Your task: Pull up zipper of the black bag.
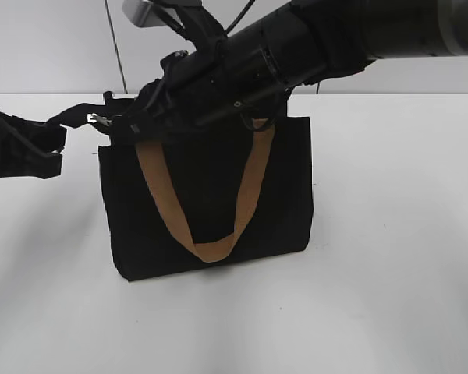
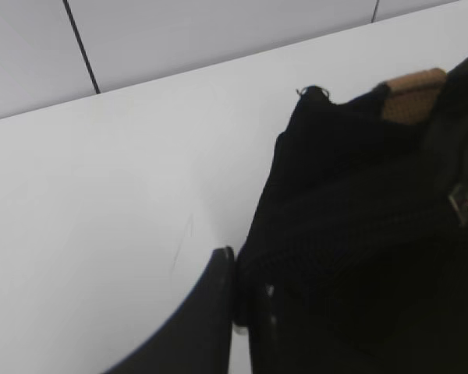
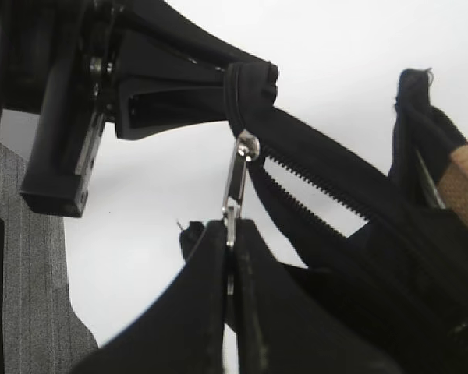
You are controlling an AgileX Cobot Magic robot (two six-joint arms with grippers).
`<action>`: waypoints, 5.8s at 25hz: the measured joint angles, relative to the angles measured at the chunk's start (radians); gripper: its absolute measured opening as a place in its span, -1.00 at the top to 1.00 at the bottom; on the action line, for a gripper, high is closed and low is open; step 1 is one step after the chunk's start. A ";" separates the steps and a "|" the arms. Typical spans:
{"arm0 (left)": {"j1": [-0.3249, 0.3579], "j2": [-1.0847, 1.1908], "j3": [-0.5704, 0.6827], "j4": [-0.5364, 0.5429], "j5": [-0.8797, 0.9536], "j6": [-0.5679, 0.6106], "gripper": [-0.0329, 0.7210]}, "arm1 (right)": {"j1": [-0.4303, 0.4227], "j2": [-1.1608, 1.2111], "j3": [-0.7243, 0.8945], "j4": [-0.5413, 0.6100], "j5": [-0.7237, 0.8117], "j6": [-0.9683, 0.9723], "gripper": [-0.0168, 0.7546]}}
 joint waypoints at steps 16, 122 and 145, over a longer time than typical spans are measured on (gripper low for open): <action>-0.002 -0.001 0.000 0.001 0.033 0.000 0.88 | -0.184 -0.037 0.000 0.008 0.102 0.005 0.96; -0.020 -1.323 0.008 -0.449 1.313 0.217 0.02 | -0.249 -1.890 0.893 -1.235 0.434 1.246 -0.20; 0.090 -1.323 0.010 -0.449 1.313 0.218 0.27 | -0.415 -1.890 0.893 -1.232 0.434 1.245 -0.20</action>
